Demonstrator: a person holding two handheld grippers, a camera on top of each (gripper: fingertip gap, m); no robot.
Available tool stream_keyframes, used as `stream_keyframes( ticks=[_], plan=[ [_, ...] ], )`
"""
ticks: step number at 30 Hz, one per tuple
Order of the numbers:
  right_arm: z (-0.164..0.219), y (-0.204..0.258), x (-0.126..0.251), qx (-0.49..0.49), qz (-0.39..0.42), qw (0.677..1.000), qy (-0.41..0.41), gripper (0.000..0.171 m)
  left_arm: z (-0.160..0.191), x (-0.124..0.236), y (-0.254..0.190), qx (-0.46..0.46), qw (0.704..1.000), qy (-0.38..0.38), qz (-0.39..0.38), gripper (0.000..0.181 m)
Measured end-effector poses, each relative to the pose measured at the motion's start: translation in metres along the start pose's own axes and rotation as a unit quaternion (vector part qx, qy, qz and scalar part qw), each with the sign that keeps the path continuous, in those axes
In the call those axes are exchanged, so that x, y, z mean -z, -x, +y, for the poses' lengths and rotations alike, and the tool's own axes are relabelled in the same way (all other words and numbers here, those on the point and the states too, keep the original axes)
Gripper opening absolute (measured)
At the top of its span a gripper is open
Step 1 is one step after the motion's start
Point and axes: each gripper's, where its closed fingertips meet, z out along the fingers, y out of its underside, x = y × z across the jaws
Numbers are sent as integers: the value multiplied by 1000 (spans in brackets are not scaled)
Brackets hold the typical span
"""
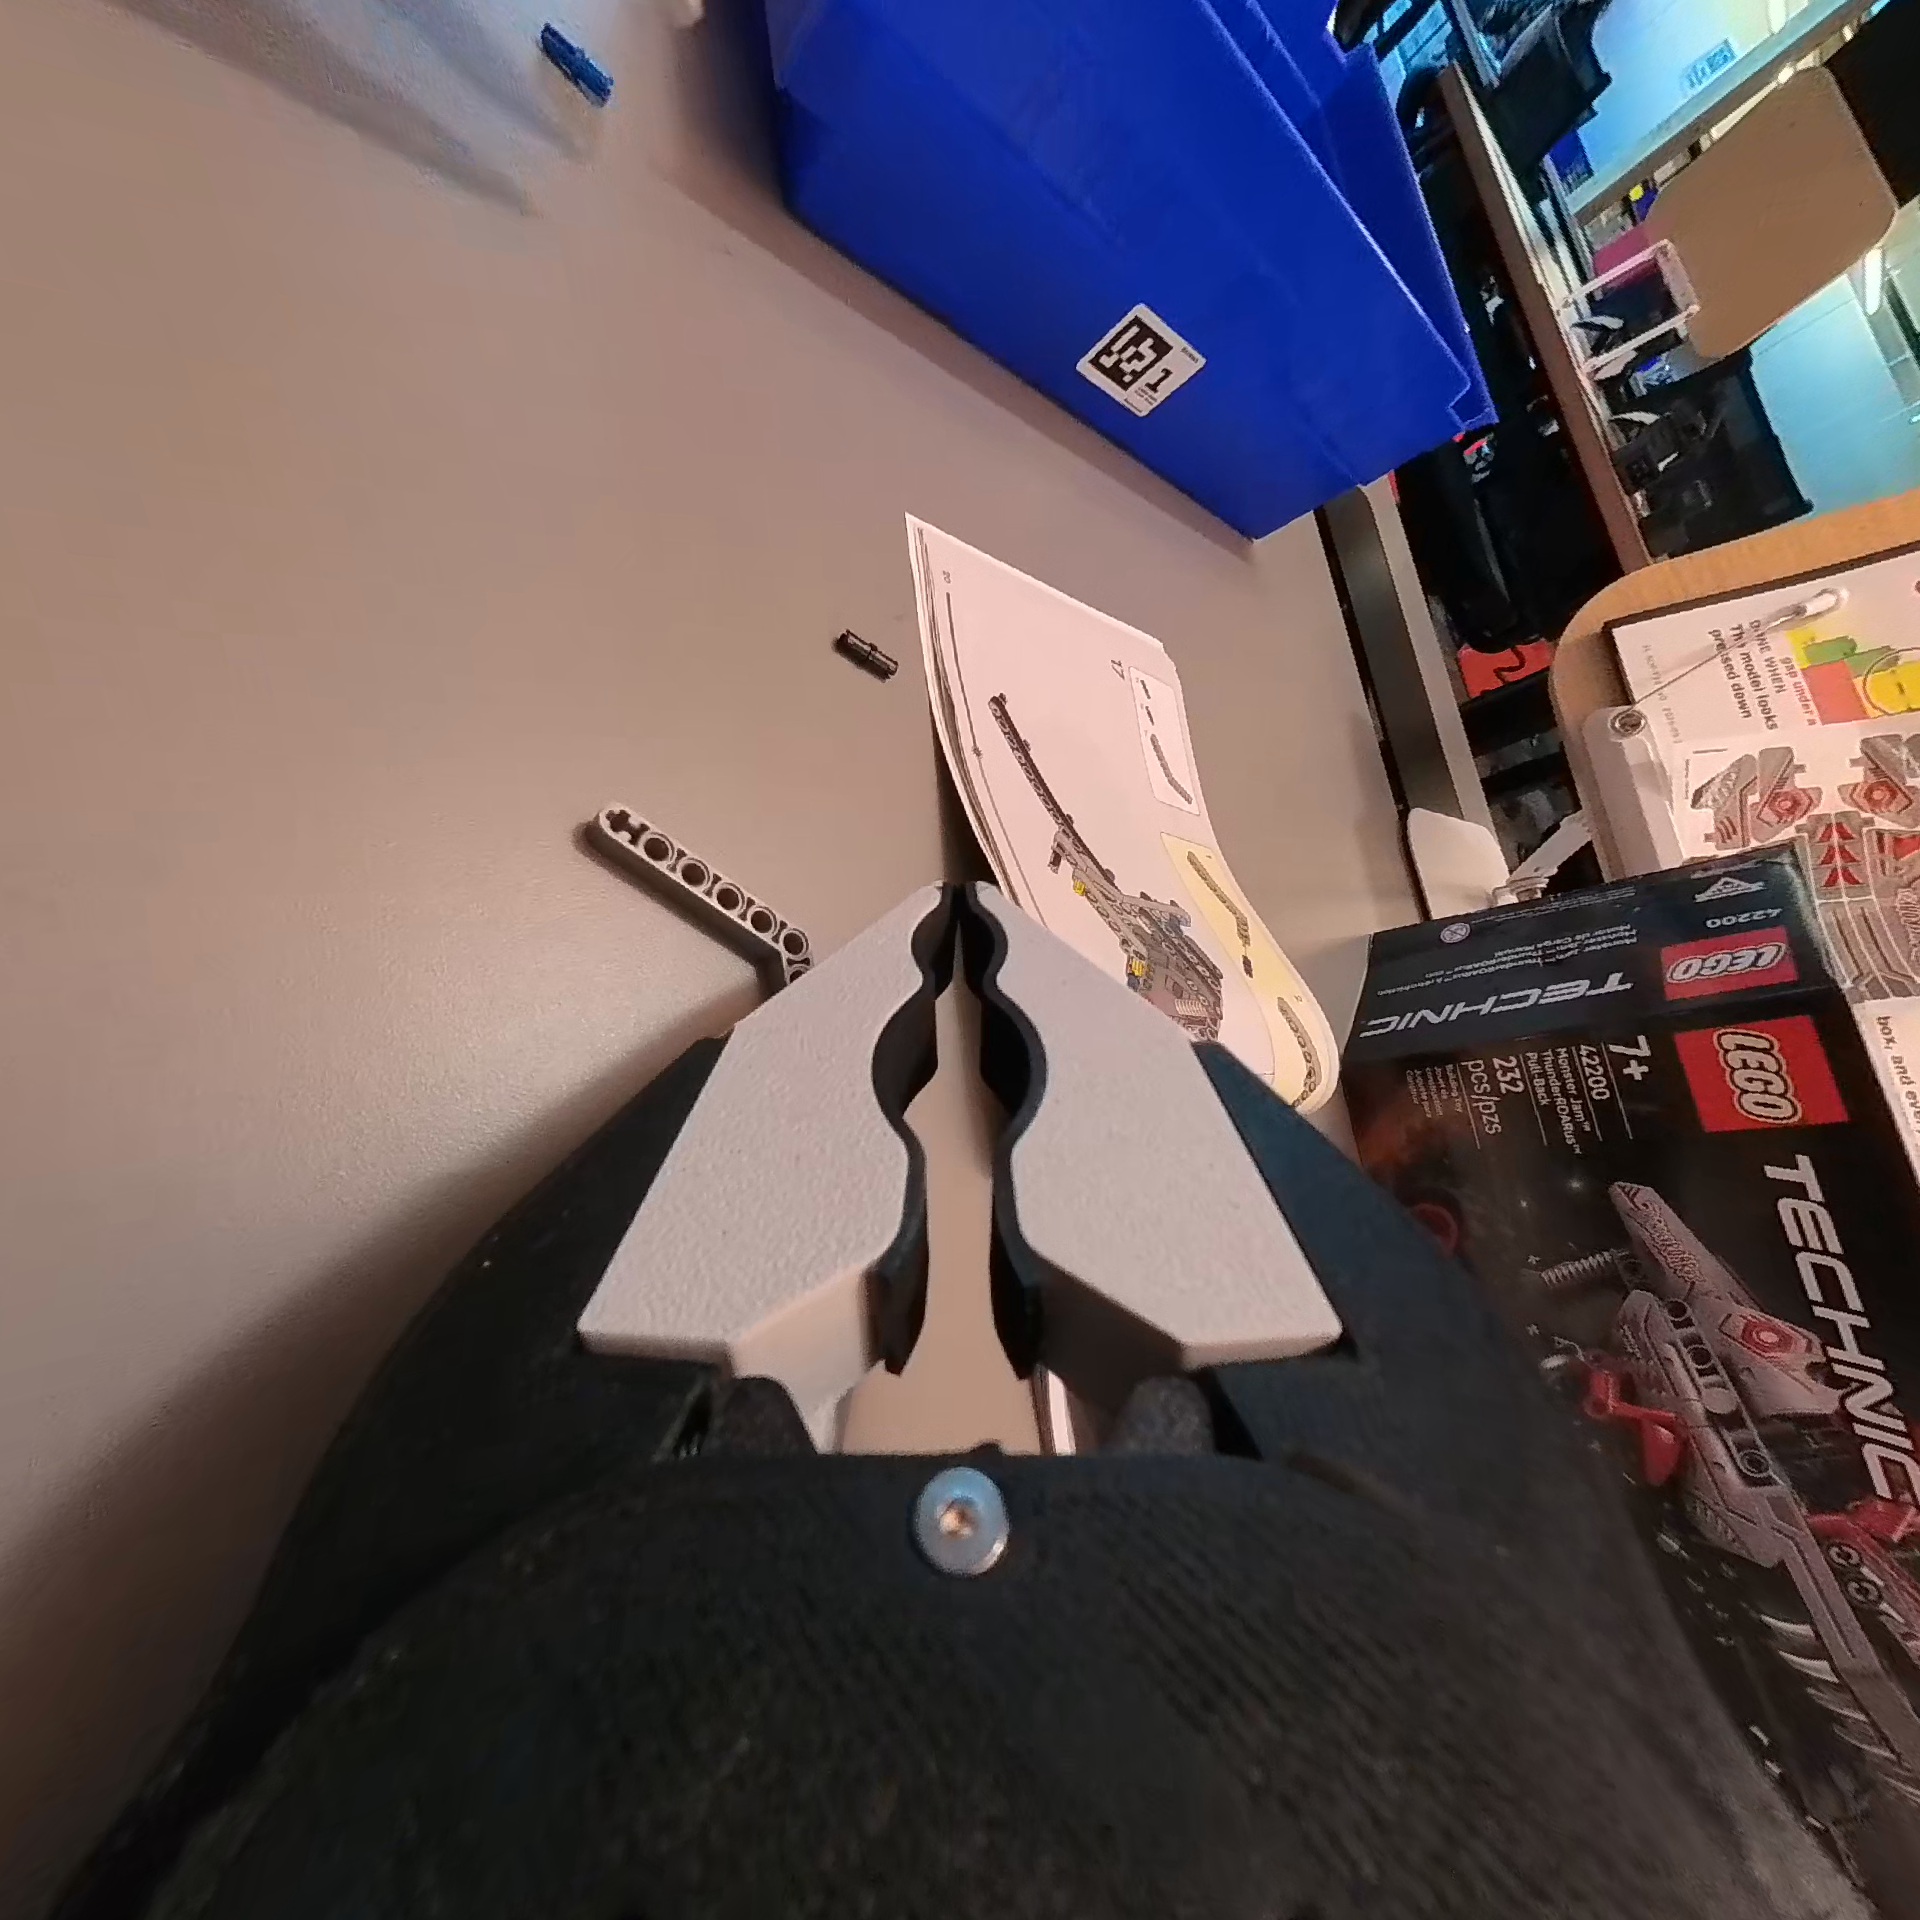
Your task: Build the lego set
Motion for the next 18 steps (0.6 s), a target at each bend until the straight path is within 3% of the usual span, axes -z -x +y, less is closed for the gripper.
stream_keyframes(
  ticks=[1,6,12,18],
  plan=[
    [-1,1,0,0,-2,1000,-1,0,-12,-2,-12,-12,1000,-19,14,21],
    [-2,4,-1,8,-6,1000,-1,0,-31,-38,-59,-3,995,-10,95,18],
    [-5,-5,4,-6,12,1000,-15,0,-24,-89,-60,-5,992,84,90,21],
    [-3,-4,4,-11,9,1000,-14,0,-12,-98,-65,-7,988,117,96,13]
  ],
)
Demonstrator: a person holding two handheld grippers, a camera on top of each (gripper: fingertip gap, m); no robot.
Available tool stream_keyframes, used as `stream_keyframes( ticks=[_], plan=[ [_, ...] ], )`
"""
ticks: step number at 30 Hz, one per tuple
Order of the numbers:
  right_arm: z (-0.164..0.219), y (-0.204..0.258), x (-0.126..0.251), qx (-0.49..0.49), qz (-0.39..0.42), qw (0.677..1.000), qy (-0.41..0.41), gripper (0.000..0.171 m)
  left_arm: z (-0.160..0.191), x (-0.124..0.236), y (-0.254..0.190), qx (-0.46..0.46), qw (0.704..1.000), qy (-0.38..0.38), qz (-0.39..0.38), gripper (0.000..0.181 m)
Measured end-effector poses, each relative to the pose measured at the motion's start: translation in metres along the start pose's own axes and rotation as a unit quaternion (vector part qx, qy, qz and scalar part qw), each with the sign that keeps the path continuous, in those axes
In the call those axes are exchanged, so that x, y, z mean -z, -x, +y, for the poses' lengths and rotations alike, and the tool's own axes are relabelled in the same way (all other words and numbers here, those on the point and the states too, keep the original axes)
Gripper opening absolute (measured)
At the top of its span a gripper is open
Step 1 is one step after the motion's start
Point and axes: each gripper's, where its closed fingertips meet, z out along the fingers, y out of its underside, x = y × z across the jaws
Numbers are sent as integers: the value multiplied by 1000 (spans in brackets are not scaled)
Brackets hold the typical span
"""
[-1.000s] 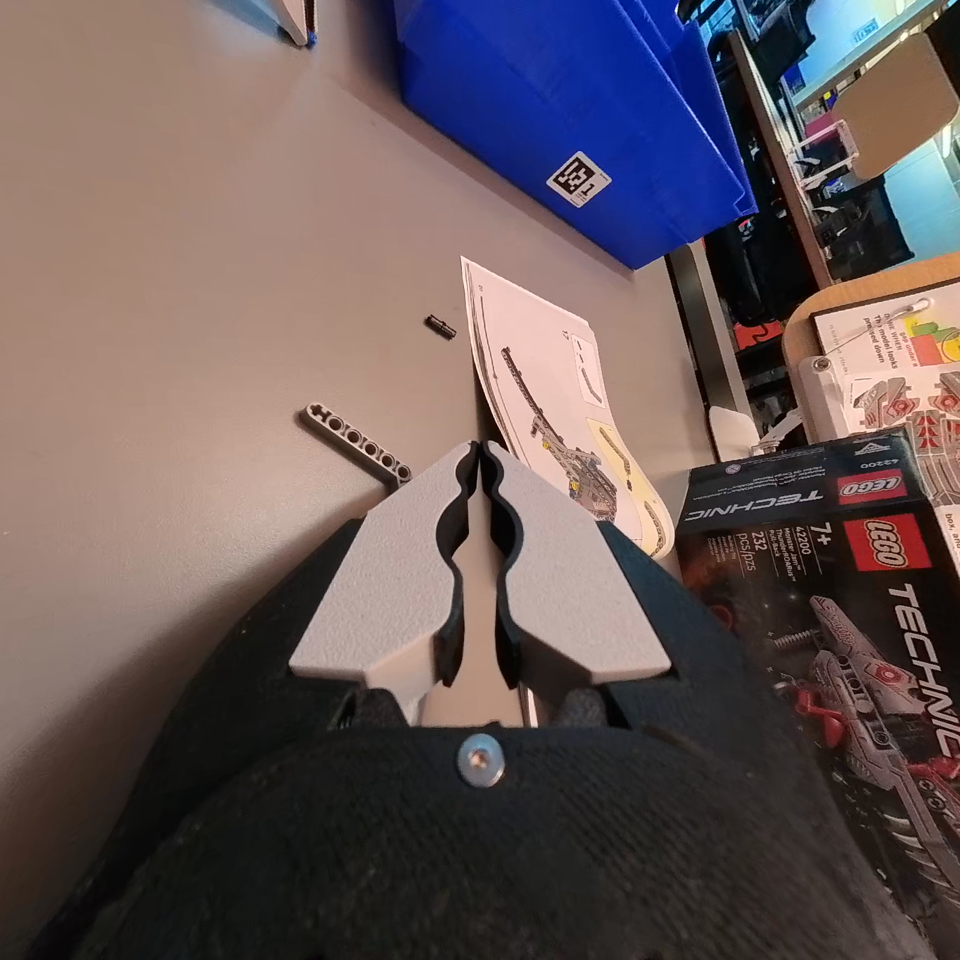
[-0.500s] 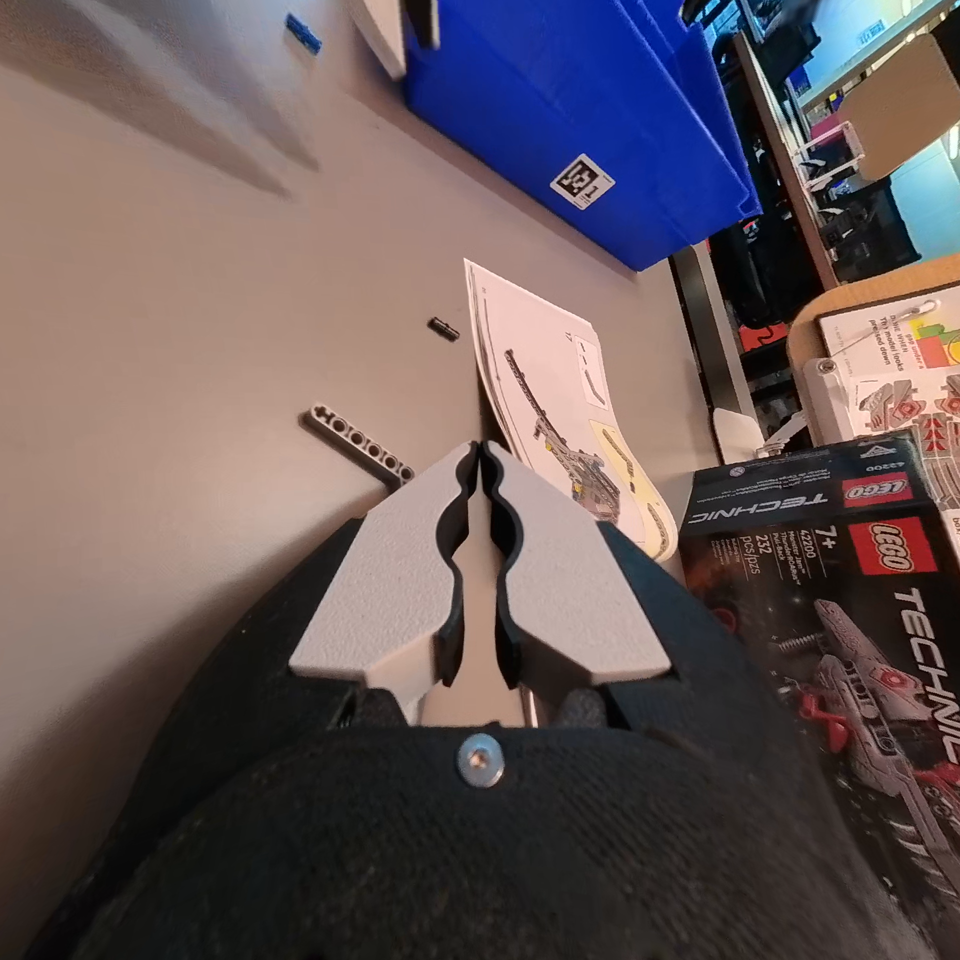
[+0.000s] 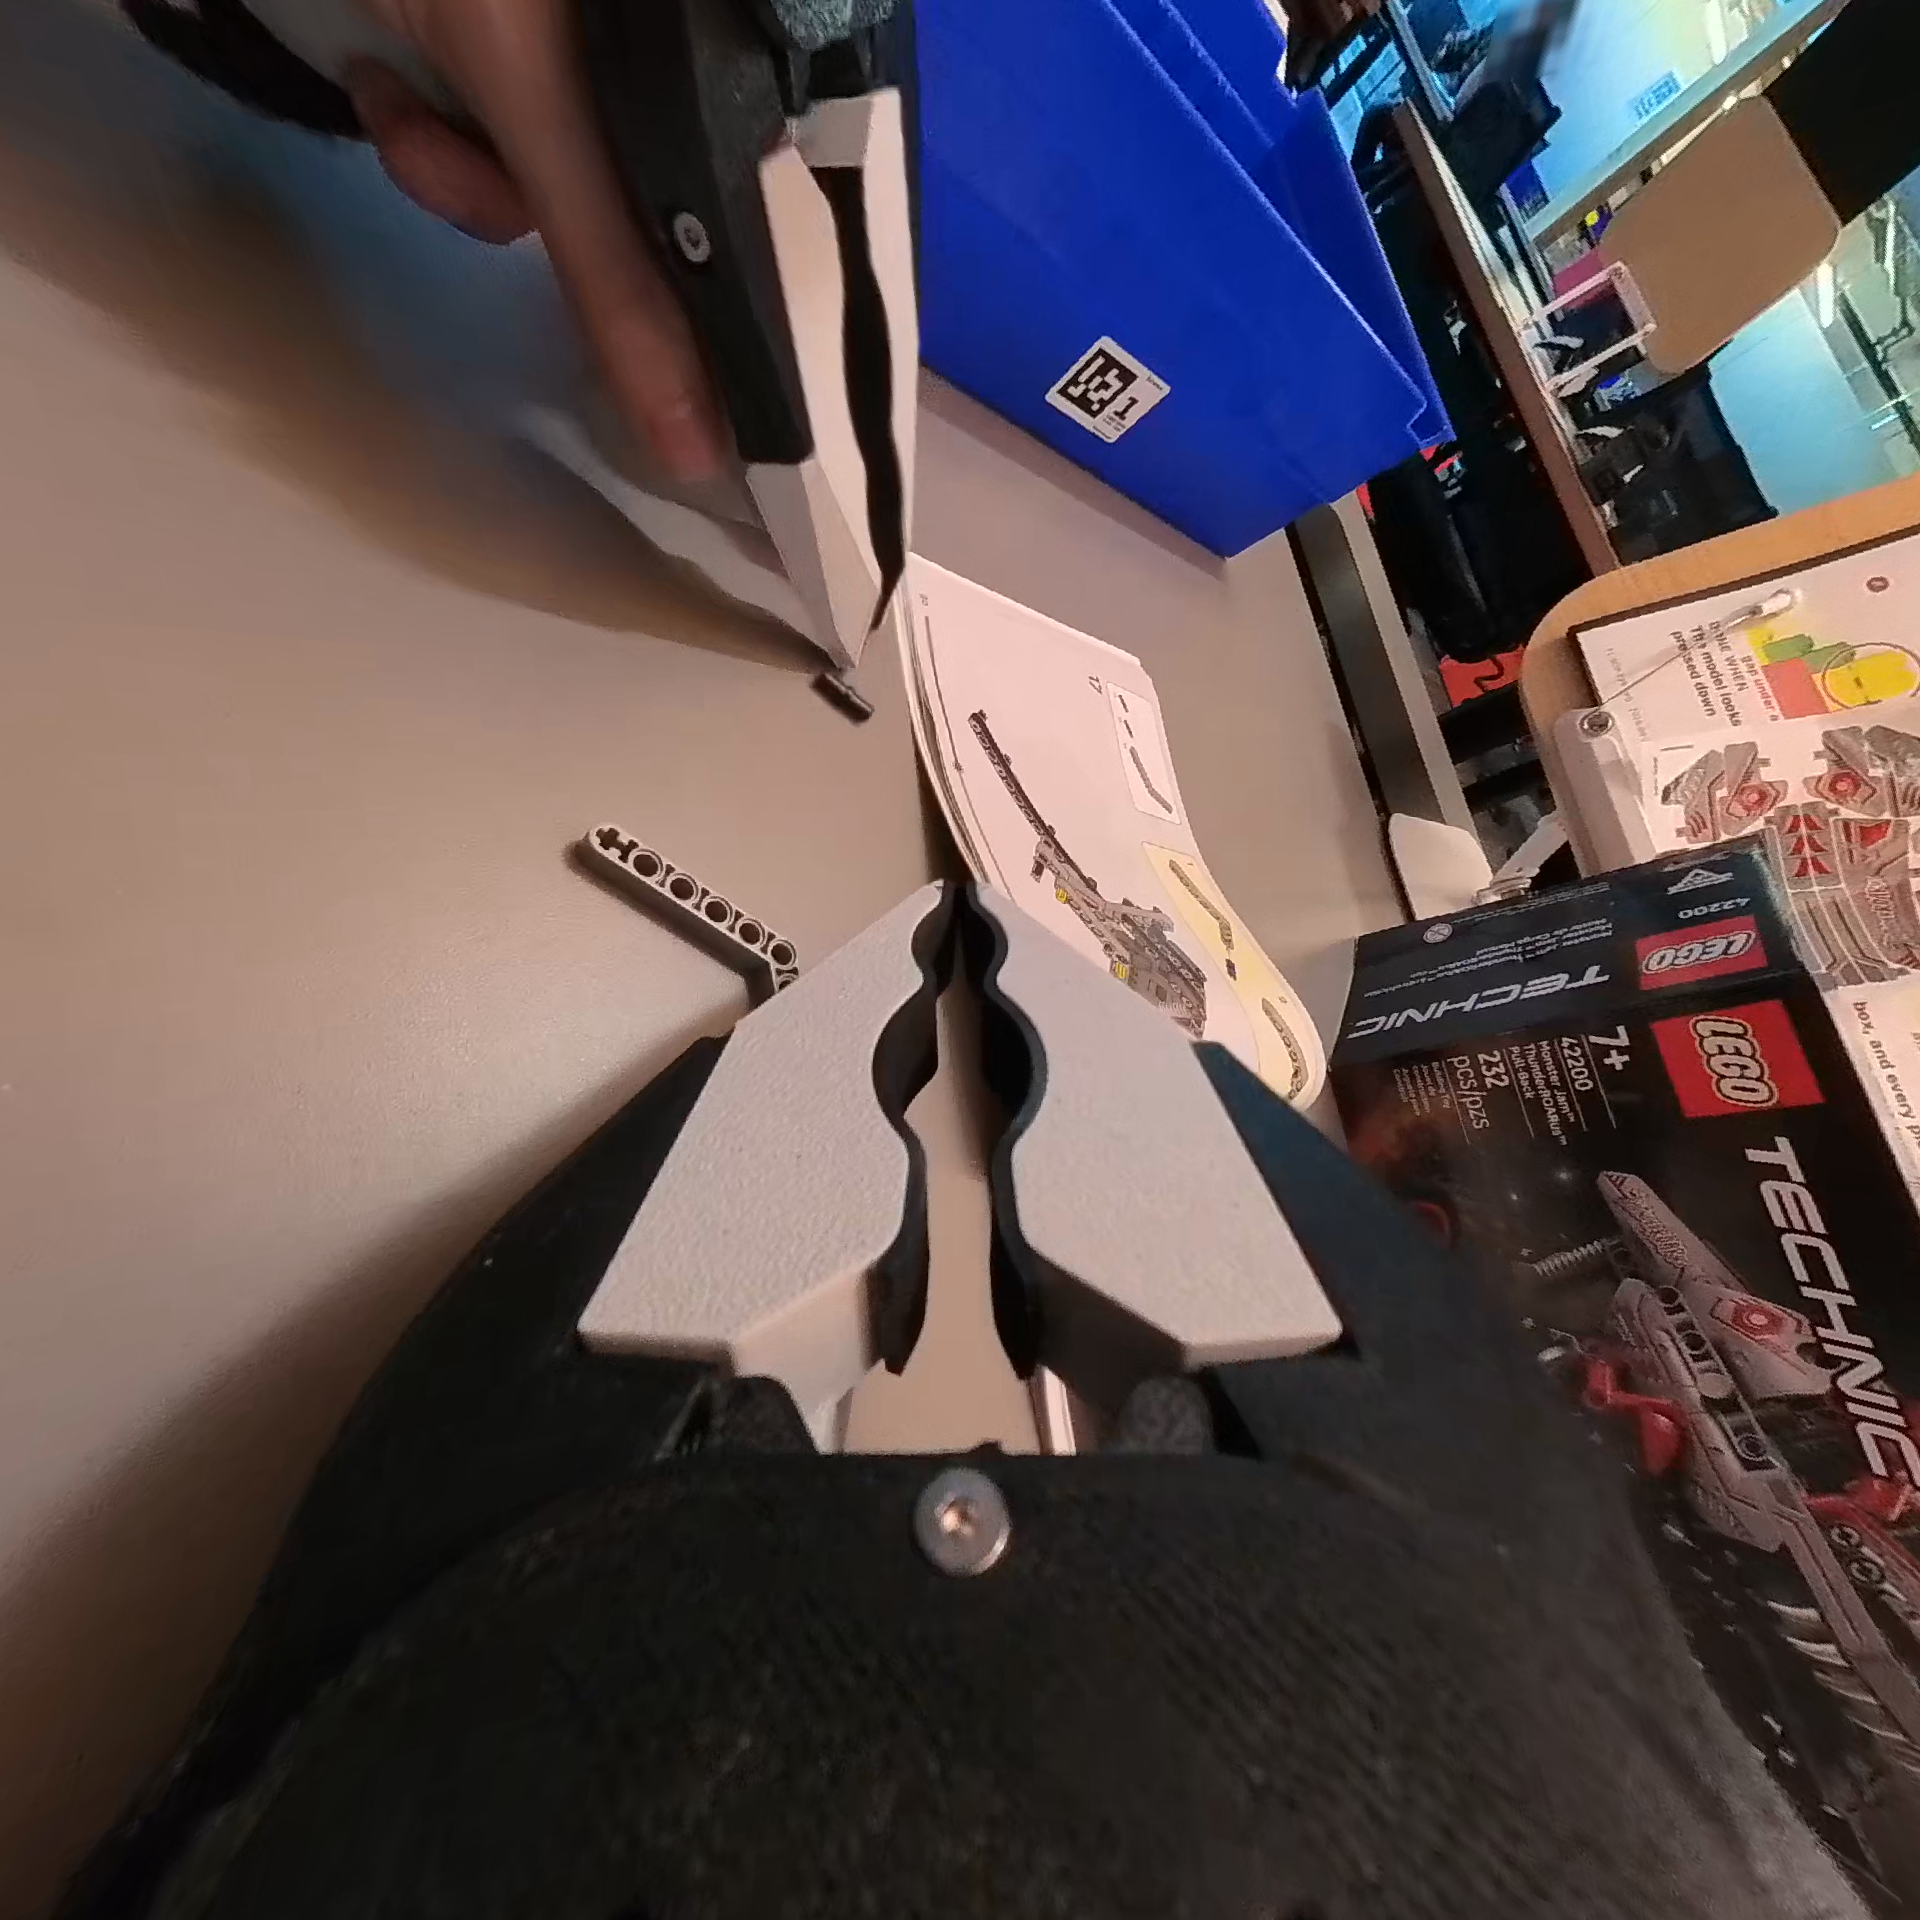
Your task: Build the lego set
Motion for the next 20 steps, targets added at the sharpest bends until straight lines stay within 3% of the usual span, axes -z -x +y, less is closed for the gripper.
stream_keyframes(
  ticks=[6,10,14,20],
  plan=[
    [3,-1,1,-10,-1,1000,0,0,-2,8,-1,-17,1000,-1,2,21],
    [8,-4,2,-13,7,1000,6,0,-14,12,-20,-39,997,-23,56,21],
    [10,-5,4,-17,11,1000,6,0,-6,4,-36,-80,993,10,88,21],
    [11,-7,6,-17,16,1000,4,0,-4,-6,-33,-97,992,30,79,0]
  ],
)
